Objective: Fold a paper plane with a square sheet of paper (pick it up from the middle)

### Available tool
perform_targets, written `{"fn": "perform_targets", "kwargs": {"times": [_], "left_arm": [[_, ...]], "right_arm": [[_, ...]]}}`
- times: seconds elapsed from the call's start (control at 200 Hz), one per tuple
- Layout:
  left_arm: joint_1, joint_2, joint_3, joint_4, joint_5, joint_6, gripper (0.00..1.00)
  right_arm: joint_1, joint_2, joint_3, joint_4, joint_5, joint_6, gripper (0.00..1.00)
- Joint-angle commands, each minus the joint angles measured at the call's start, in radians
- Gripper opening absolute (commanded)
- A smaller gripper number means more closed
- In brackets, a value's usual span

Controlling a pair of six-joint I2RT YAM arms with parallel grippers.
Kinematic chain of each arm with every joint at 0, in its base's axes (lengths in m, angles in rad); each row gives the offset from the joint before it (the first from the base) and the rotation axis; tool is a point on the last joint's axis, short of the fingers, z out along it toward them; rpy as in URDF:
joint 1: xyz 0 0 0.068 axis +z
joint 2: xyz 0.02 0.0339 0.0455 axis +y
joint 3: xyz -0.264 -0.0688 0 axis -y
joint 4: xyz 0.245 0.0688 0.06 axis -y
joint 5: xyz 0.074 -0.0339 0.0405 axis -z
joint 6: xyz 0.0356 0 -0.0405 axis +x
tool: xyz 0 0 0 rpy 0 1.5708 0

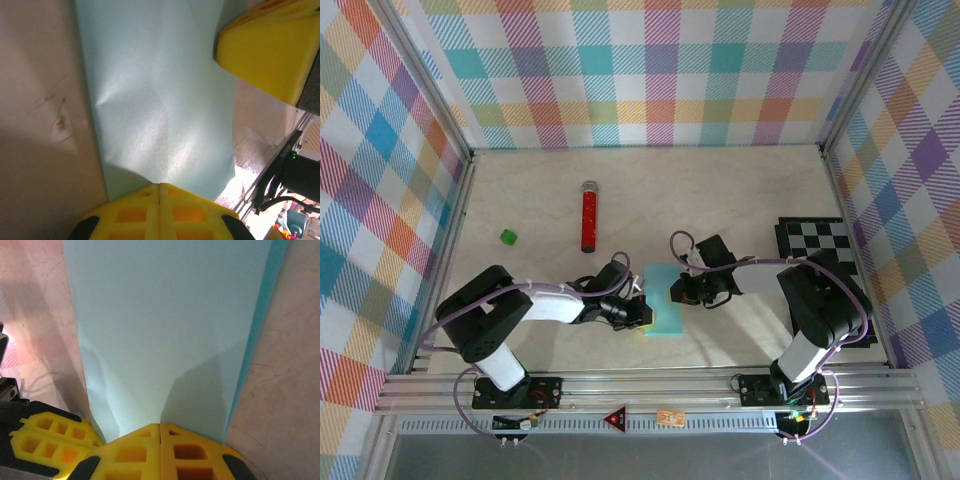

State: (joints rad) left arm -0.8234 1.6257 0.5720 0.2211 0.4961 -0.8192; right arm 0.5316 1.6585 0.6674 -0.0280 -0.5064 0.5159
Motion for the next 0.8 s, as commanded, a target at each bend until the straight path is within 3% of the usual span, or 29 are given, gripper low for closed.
{"fn": "perform_targets", "kwargs": {"times": [0.0,0.175,0.355,0.63,0.795], "left_arm": [[-0.009,-0.031,-0.111,-0.108,-0.035,-0.004,0.0],[-0.014,-0.127,-0.112,-0.13,-0.032,-0.001,0.0],[-0.018,-0.183,-0.008,-0.192,-0.023,0.012,0.0],[-0.053,-0.05,0.083,-0.122,0.04,0.012,0.0],[-0.072,0.021,0.023,-0.063,0.025,0.006,0.0]], "right_arm": [[-0.007,0.031,-0.045,-0.131,0.128,-0.012,0.0],[-0.008,0.023,-0.039,-0.143,0.131,-0.021,0.0],[-0.012,0.017,-0.04,-0.144,0.131,-0.022,0.0],[-0.013,0.02,-0.045,-0.13,0.126,-0.012,0.0],[-0.013,0.018,-0.047,-0.127,0.126,-0.01,0.0]]}}
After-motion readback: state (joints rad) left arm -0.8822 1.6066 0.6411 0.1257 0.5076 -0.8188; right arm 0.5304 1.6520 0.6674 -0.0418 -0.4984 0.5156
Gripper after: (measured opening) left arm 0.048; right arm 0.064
